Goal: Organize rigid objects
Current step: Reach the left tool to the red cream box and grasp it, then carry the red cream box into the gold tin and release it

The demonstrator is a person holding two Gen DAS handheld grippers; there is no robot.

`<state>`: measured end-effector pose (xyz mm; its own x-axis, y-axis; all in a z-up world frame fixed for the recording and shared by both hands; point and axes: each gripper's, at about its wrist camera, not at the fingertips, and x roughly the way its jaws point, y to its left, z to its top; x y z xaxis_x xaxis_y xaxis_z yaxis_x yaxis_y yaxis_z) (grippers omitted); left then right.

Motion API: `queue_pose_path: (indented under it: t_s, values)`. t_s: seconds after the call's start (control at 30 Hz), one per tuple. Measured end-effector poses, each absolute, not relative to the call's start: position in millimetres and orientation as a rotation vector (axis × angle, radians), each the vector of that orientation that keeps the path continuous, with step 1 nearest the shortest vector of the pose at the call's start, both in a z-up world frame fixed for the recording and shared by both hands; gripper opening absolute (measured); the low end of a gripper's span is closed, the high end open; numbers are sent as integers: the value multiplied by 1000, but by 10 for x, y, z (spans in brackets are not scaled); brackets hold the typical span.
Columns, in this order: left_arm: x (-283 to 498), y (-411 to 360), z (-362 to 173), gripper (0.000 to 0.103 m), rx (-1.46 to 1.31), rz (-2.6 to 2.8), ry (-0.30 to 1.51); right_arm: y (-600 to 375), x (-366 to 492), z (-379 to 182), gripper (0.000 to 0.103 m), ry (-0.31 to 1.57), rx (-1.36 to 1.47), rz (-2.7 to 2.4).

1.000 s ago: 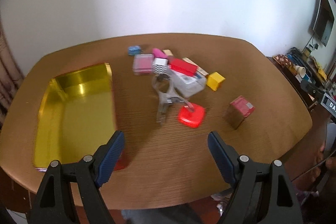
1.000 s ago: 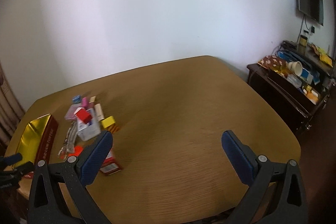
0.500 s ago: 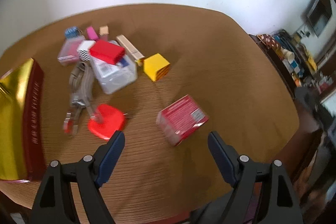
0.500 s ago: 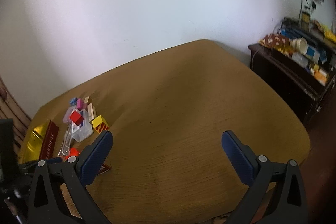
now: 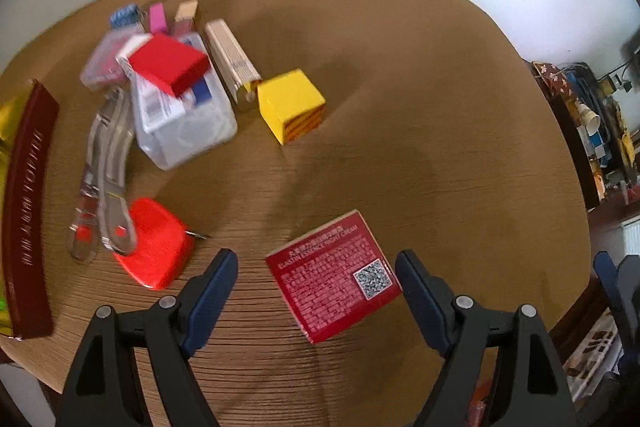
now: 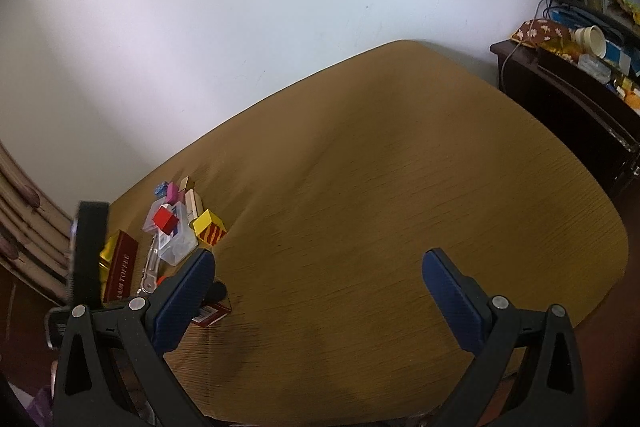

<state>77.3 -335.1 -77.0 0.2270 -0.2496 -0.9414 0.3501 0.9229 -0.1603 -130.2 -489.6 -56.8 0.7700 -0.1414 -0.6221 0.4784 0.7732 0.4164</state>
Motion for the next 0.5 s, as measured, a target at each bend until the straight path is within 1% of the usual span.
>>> queue_pose_path:
  t_s: [0.03,0.27,0.3,0.5]
  values:
    - [775,-3341,-797,62,75,-421,1282,-4909,-1300,-576,103,606,607,-354]
    - [710,-3228,-785,57,34,-446,1248,-4993,-1282,-648,103,624,660,-345]
    - [713,-3161,-732,55,21,-457,1250,-4995,-1285,-647,103,623,660,-346]
    - [600,-2796,-195,55,-27,-472,1147,-4905,-1262,-600,103,619,619,-334]
